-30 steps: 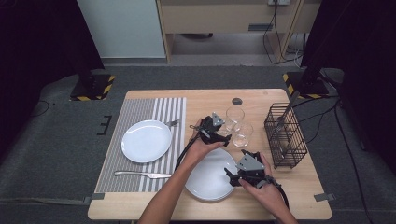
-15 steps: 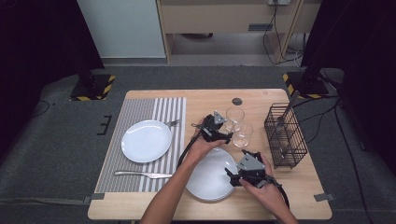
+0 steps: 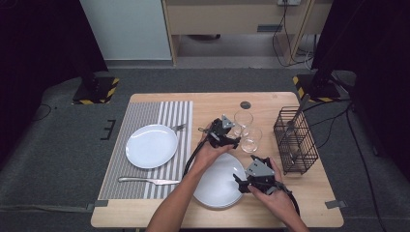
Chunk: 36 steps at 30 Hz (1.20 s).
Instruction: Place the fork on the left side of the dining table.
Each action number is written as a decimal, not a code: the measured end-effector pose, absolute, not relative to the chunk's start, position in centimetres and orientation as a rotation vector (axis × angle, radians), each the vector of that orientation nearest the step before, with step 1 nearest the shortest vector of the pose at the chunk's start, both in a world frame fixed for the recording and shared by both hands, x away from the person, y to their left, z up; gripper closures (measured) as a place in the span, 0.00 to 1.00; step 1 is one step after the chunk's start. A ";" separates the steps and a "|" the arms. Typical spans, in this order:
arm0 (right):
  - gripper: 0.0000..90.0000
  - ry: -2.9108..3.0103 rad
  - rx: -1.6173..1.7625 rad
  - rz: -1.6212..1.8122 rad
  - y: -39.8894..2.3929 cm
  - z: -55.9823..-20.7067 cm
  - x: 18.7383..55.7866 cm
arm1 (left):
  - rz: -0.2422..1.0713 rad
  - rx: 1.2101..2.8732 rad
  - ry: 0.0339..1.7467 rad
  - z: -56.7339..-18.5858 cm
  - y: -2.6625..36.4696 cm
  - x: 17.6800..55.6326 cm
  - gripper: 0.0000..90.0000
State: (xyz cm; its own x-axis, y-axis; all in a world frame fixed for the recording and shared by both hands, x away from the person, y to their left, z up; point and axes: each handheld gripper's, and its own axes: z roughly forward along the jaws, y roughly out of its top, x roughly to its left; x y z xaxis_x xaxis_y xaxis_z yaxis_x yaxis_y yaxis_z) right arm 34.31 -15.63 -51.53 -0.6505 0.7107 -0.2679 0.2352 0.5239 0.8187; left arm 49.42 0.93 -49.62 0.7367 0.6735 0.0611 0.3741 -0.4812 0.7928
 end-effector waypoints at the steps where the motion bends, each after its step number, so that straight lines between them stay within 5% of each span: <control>1: 0.08 2.170 0.768 1.046 -15.7 -51.5 34.3 | 0.467 2.119 0.788 -49.5 1.0 49.4 0.21; 36: 0.08 2.176 0.758 1.038 -15.3 -51.7 34.3 | 0.490 2.106 0.796 -47.9 3.5 49.1 0.21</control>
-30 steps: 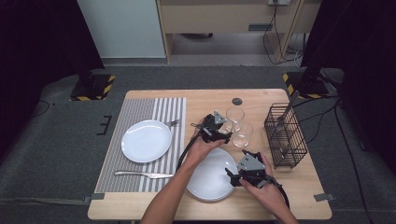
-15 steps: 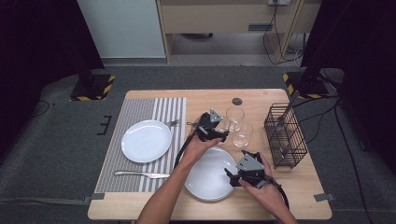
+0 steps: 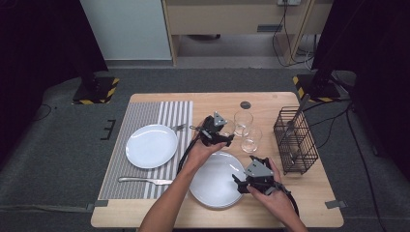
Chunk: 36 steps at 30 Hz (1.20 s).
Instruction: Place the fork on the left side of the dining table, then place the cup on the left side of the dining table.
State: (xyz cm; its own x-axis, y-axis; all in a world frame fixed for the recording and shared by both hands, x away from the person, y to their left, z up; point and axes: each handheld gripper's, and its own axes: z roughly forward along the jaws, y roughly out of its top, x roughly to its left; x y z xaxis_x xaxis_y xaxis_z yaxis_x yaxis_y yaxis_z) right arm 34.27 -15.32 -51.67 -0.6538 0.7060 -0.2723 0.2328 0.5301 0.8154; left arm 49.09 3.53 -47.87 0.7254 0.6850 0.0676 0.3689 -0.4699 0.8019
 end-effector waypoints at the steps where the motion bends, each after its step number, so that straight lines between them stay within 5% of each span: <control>1: 0.08 2.178 0.756 1.037 -15.3 -51.7 34.3 | 0.490 2.105 0.796 -47.8 3.6 49.1 0.21; 36: 0.08 2.161 0.761 1.041 -15.3 -51.5 34.2 | 0.531 2.094 0.820 -45.6 6.8 46.8 0.21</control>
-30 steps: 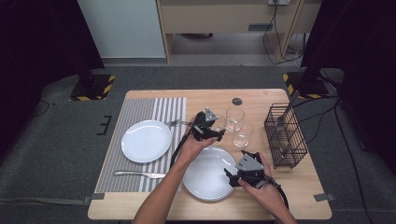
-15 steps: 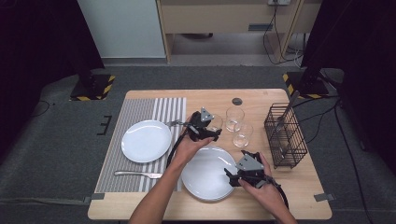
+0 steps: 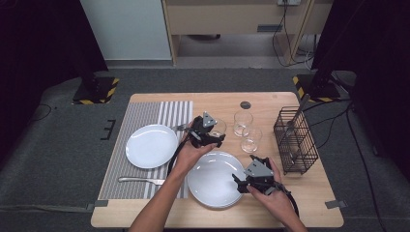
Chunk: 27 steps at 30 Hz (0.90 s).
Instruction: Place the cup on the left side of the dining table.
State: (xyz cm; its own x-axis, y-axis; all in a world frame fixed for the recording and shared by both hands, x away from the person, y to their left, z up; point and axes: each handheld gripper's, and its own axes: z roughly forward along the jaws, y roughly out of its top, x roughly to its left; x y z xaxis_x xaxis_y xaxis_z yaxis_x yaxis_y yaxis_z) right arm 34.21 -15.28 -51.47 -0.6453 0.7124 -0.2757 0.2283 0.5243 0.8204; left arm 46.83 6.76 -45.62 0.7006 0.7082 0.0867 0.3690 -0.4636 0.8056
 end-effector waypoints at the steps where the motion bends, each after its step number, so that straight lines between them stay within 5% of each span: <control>1: 0.08 2.160 0.762 1.042 -15.3 -51.5 34.2 | 0.534 2.096 0.817 -45.5 6.9 46.6 0.21; 27: 0.08 2.148 0.741 1.042 -15.0 -51.1 34.1 | 0.563 2.063 0.869 -43.7 12.1 42.9 0.21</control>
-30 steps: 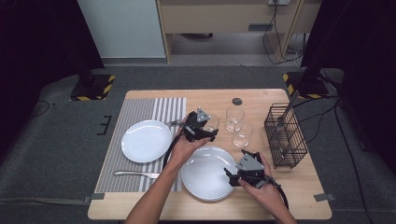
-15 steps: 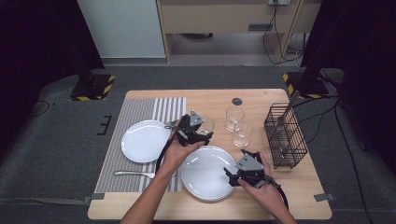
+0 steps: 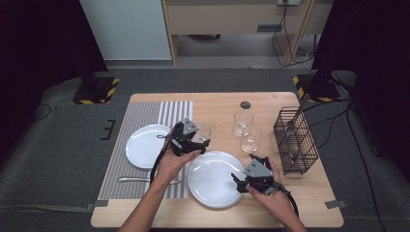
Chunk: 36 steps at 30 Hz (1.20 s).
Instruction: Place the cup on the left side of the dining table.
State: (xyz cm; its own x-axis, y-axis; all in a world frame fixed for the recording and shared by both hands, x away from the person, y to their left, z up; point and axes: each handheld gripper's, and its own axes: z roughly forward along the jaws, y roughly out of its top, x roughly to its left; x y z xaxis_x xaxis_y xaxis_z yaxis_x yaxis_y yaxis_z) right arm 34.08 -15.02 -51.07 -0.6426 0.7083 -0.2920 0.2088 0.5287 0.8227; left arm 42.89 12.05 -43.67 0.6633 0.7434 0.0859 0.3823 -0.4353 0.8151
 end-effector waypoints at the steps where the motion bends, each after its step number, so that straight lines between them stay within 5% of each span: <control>1: 0.08 2.147 0.743 1.042 -15.1 -51.1 34.1 | 0.564 2.062 0.870 -43.6 12.3 42.8 0.21; 36: 0.08 2.150 0.741 1.034 -15.1 -51.2 34.0 | 0.577 2.013 0.901 -43.3 17.2 39.6 0.21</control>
